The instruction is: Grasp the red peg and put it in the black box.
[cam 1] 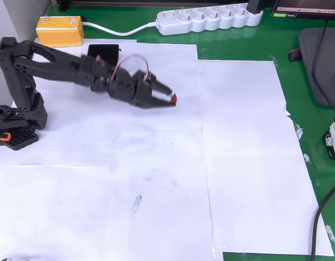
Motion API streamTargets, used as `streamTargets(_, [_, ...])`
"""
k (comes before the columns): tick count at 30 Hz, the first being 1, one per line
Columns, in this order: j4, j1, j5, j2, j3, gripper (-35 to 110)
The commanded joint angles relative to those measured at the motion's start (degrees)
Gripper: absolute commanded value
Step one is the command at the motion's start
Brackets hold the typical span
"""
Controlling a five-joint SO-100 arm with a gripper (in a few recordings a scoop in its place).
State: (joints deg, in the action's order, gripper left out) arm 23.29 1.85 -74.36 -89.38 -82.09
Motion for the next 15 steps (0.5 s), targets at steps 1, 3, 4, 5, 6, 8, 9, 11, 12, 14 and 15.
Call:
streamTargets(1, [20.3, 3.0, 2.1, 6.7, -13.7, 0])
streamTargets(3, [26.7, 4.4, 3.7, 6.9, -17.2, 0])
streamTargets(4, [30.3, 5.2, 4.6, 6.9, -19.1, 0])
streamTargets(5, [34.2, 6.0, 5.4, 6.9, -21.0, 0])
streamTargets(6, [38.3, 6.9, 6.5, 6.6, -23.4, 0])
streamTargets(8, [45.4, 9.1, 8.8, 6.3, -27.0, 0])
streamTargets(9, [48.1, 10.4, 10.3, 6.2, -28.3, 0])
streamTargets(11, [52.6, 12.8, 12.9, 6.0, -30.1, 0])
streamTargets(12, [54.3, 14.2, 14.1, 5.7, -30.4, 0])
streamTargets(14, [57.0, 16.9, 16.3, 5.2, -30.4, 0])
streamTargets(15, [58.2, 18.2, 17.5, 4.9, -30.4, 0])
